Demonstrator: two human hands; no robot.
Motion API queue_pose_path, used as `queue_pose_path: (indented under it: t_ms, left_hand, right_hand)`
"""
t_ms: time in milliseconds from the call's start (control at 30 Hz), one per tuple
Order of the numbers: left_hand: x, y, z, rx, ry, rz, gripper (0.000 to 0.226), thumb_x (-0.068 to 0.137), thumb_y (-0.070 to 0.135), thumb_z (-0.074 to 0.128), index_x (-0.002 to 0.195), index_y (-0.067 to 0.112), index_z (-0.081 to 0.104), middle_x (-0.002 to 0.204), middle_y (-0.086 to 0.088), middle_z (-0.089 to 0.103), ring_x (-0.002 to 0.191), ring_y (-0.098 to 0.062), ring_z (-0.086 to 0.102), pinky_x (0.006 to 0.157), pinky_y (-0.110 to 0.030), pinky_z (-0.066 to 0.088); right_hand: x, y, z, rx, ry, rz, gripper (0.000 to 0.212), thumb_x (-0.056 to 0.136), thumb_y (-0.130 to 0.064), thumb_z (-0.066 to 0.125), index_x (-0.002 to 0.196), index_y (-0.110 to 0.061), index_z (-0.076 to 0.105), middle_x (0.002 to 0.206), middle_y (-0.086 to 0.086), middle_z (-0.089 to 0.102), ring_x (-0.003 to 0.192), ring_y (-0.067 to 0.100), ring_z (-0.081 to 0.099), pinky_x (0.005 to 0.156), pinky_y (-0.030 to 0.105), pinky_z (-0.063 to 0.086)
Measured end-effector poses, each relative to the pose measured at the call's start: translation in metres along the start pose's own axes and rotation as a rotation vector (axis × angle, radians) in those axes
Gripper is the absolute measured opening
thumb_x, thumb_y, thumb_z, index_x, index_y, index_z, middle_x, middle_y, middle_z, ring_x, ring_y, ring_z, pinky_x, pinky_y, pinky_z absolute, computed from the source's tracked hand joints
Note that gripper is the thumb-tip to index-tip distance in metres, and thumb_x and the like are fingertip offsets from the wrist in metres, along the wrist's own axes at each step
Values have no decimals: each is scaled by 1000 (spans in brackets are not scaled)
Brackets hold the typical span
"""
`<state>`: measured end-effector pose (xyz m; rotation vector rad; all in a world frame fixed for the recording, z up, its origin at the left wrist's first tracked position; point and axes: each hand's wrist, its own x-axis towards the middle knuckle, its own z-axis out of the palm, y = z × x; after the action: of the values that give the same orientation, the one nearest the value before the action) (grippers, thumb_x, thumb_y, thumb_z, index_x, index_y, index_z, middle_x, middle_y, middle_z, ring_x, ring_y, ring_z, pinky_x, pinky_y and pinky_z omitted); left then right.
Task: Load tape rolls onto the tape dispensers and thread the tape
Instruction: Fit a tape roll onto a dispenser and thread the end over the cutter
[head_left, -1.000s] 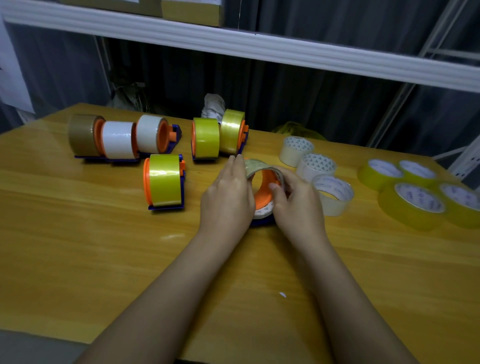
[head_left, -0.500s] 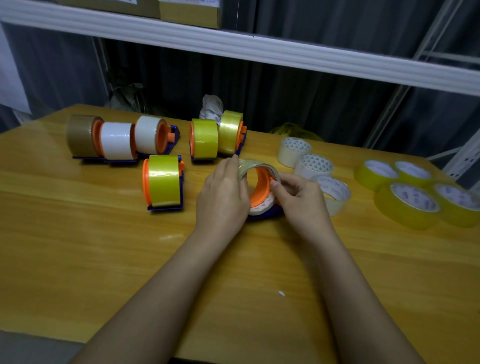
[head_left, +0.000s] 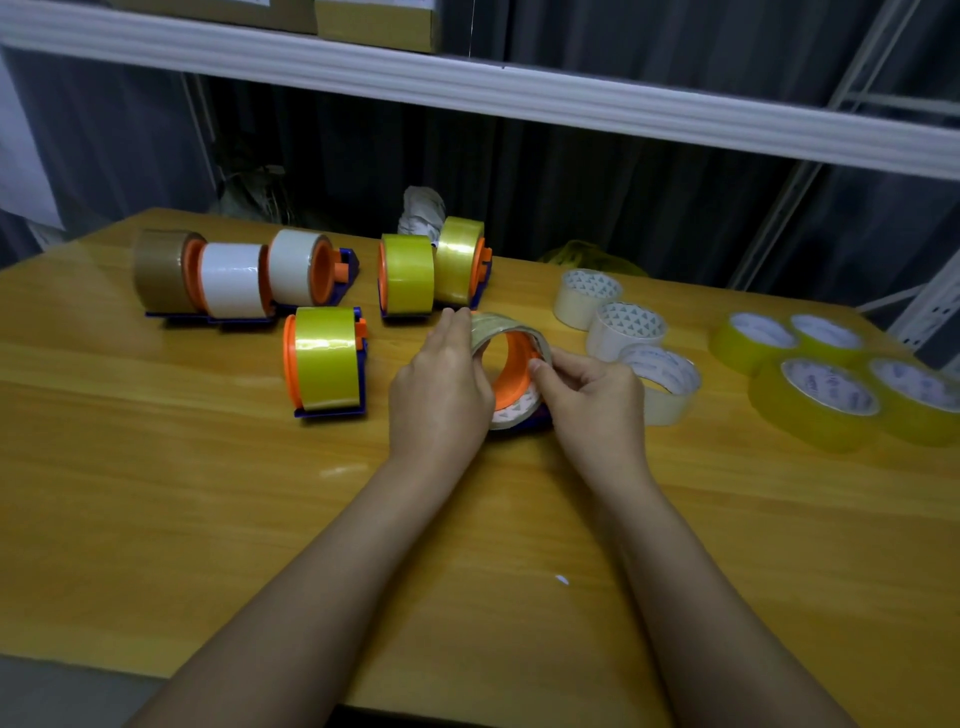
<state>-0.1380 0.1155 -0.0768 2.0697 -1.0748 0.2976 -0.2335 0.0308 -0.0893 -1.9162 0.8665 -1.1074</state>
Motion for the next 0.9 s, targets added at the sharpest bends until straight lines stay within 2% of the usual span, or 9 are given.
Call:
queue_pose_path:
  t_ms: [33,167,300,500,633,700,767,867,900]
  left_hand:
    - [0,0,0,-4,2,0,47,95,8,45,142,8,40,144,-10,47,122,-25,55,91,-33,48]
    - [0,0,-1,-18,22,-6,46,95,6,46,141,9,42,144,-9,48,121,-25,55,89,-33,49]
    - [3,0,-3,-58,66,2,48,93,2,48,140,10,45,145,-7,46,128,-23,50,93,-35,47]
    - [10,-10,-1,-116,124,110,44,82,-9,56,124,4,61,123,-13,64,101,-32,67,72,-39,57]
    - [10,-14,4,-105,76,77,42,92,5,53,133,8,53,132,-7,58,116,-24,59,85,-36,51]
    - [10,-17,3,-135,53,74,41,96,31,51,133,13,53,133,-1,57,120,-18,54,88,-31,46]
    - [11,-18,-1,-269,4,42,52,94,56,38,125,20,58,125,4,57,115,-12,53,89,-27,42]
    - [16,-18,-6,-582,-84,-166,48,97,57,30,122,26,56,123,6,53,111,-6,48,94,-27,38]
    - [17,-17,-7,-663,-152,-246,46,96,56,31,118,26,58,121,6,57,110,-6,51,94,-27,41]
  right_hand:
    - [0,0,1,-15,14,-6,25,90,-17,66,114,-10,70,101,-1,74,86,0,67,74,14,54]
    - [-4,-4,4,-57,68,-32,23,90,-17,67,112,-12,71,86,-6,74,73,5,66,69,28,55]
    - [-9,-5,9,-81,141,-45,25,89,-19,68,111,-9,71,85,-7,73,66,2,62,65,25,53]
    - [-12,-10,14,-161,216,-91,18,87,-22,70,103,-16,76,74,-2,74,66,13,67,63,35,55]
    - [-9,-5,16,-221,166,-121,18,90,-27,65,104,-22,75,82,-5,74,77,15,67,77,45,54]
    - [-6,-1,15,-213,137,-123,19,92,-28,61,106,-25,73,86,-8,74,80,12,67,81,47,53]
    - [-2,1,9,-196,158,-102,19,93,-25,61,107,-25,73,88,-9,74,82,11,67,80,40,54]
    - [3,3,1,-23,186,-30,21,93,-16,62,109,-21,73,98,-8,74,90,0,66,75,14,50]
    - [4,2,0,64,170,-18,22,93,-13,61,109,-21,73,101,-8,73,93,-3,65,77,10,48]
